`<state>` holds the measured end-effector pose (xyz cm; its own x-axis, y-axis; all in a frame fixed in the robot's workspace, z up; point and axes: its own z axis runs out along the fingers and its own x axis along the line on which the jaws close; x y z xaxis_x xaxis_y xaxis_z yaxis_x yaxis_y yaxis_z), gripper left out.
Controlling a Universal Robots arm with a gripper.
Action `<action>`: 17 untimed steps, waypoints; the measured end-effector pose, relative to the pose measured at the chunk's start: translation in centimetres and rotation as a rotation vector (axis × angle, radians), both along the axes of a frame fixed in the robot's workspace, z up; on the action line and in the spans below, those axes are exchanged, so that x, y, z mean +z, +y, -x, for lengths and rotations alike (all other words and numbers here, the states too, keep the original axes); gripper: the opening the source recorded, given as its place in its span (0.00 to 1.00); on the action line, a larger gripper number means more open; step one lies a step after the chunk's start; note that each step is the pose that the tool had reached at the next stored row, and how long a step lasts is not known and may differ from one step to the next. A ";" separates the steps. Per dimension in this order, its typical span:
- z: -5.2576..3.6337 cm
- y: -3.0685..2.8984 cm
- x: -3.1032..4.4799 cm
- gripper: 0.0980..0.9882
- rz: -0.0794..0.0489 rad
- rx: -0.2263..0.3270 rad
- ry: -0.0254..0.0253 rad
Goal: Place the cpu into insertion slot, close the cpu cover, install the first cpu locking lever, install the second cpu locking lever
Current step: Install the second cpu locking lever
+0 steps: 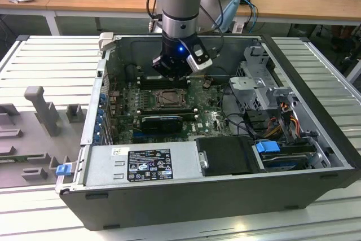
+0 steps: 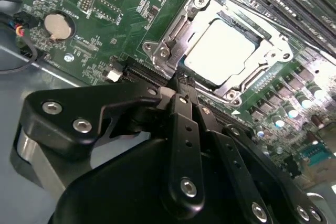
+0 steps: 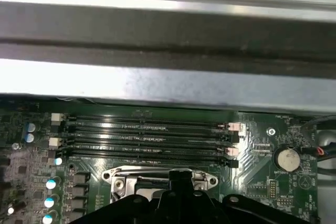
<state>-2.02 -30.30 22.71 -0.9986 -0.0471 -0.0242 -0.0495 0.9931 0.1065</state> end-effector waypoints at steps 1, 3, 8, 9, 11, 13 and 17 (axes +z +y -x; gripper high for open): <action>0.00 -0.01 0.33 0.01 0.000 0.000 0.0001; 0.00 -0.01 1.10 0.01 0.000 0.000 0.0000; 0.00 -0.89 1.73 0.01 -0.001 -0.001 0.0000; 0.00 -1.13 1.74 0.01 -0.001 -0.001 0.0000; 0.00 -2.42 1.73 0.01 -0.001 -0.001 0.0002; -0.01 -3.21 1.71 0.01 0.000 -0.001 0.0036; -0.05 -4.76 1.57 0.01 -0.001 -0.001 0.0175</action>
<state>-1.96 -35.06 24.29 -0.9989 -0.0464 -0.0068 -0.0469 0.9930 0.1088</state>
